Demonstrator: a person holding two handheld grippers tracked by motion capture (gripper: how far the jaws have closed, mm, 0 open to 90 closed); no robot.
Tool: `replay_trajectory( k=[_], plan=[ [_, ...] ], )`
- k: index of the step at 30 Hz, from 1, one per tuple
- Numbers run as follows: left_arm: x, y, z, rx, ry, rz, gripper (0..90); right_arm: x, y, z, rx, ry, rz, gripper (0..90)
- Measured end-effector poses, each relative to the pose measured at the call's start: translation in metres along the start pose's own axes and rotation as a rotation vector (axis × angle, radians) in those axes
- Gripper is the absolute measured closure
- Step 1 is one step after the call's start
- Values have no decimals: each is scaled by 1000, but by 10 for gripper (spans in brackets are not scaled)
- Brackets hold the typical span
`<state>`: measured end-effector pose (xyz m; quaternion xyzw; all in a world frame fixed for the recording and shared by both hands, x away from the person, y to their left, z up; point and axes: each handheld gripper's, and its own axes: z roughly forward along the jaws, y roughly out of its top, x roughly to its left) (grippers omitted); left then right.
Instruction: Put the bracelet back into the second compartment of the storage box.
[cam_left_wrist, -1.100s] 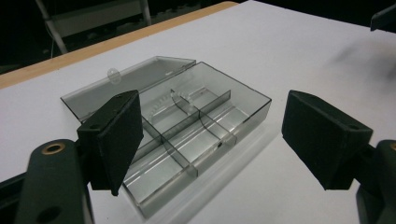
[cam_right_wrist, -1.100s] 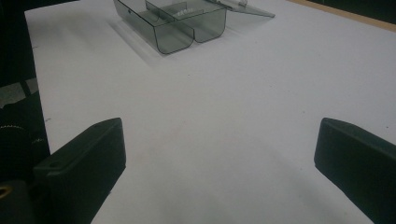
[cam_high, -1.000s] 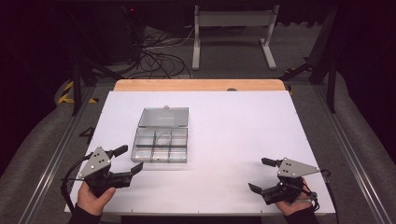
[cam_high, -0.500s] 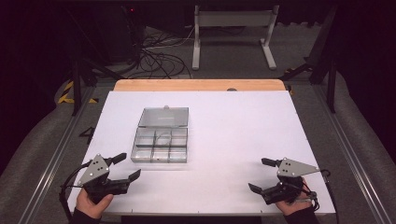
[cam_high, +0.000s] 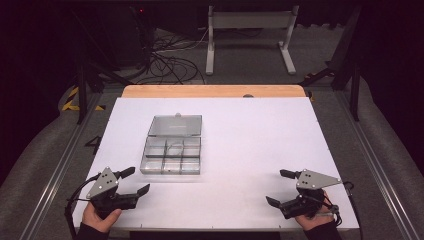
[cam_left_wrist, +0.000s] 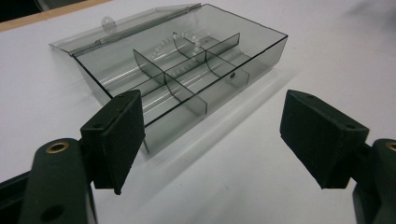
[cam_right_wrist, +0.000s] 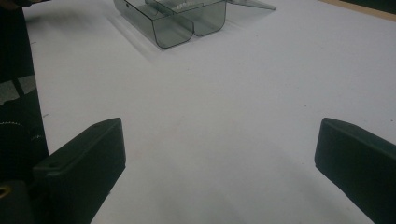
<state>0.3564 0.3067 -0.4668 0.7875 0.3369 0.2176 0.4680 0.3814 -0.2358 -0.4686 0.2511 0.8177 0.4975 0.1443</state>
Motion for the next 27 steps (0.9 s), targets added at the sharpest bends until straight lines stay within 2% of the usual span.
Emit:
replay_trajectory(
  k=[2,5,9,12,27],
  plan=[
    [2,-1,0,-2,-1,-6,226,0,0,0,1,0,0,24],
    [2,-2,0,-15,-10,-38,226,0,0,0,2,-1,-1,25],
    [0,0,-1,-21,6,-28,225,0,0,0,0,-2,-3,24],
    [-2,1,-2,-21,22,-6,224,0,0,0,2,-3,-5,25],
    [-3,2,-2,-22,21,-6,221,0,0,0,0,-4,0,24]
  ],
)
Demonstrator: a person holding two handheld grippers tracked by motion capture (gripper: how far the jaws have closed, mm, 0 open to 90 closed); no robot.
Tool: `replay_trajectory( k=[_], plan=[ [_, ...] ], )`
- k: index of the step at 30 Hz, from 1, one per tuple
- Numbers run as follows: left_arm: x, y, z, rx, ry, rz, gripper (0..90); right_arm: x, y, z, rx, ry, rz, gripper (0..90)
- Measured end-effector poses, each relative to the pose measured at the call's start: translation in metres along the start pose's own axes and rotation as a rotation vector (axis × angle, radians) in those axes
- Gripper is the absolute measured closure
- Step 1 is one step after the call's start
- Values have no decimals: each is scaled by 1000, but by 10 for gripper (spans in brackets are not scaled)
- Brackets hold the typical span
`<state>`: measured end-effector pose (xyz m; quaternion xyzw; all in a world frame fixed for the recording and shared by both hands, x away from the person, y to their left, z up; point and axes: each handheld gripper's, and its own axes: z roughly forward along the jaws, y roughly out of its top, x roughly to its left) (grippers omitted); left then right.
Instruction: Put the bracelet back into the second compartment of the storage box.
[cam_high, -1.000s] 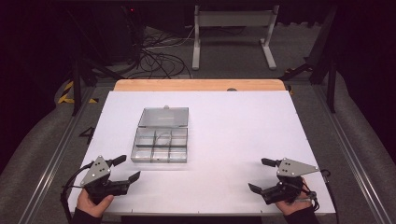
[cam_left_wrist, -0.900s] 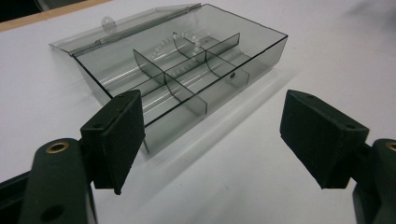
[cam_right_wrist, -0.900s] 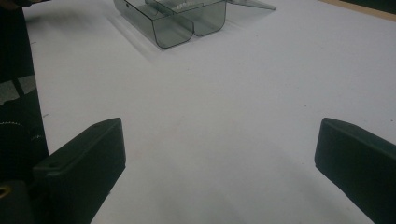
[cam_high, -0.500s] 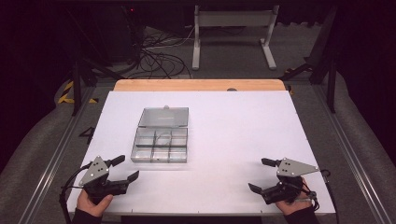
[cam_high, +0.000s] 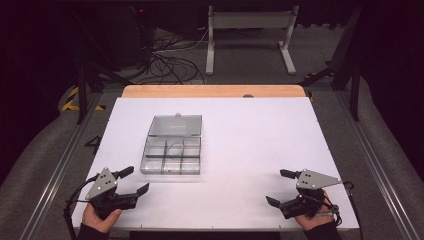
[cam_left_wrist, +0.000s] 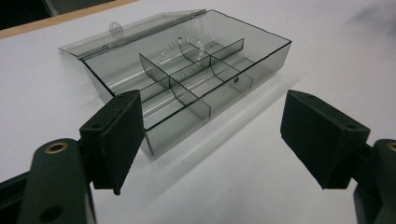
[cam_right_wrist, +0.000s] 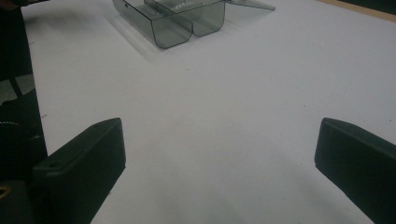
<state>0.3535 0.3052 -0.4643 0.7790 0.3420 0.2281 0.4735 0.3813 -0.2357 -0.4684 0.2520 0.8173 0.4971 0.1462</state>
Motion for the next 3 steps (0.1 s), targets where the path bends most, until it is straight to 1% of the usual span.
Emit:
replay_trajectory(
  k=[3],
  plan=[
    [1,0,0,0,-5,-9,214,0,0,0,0,0,2,24]
  ],
)
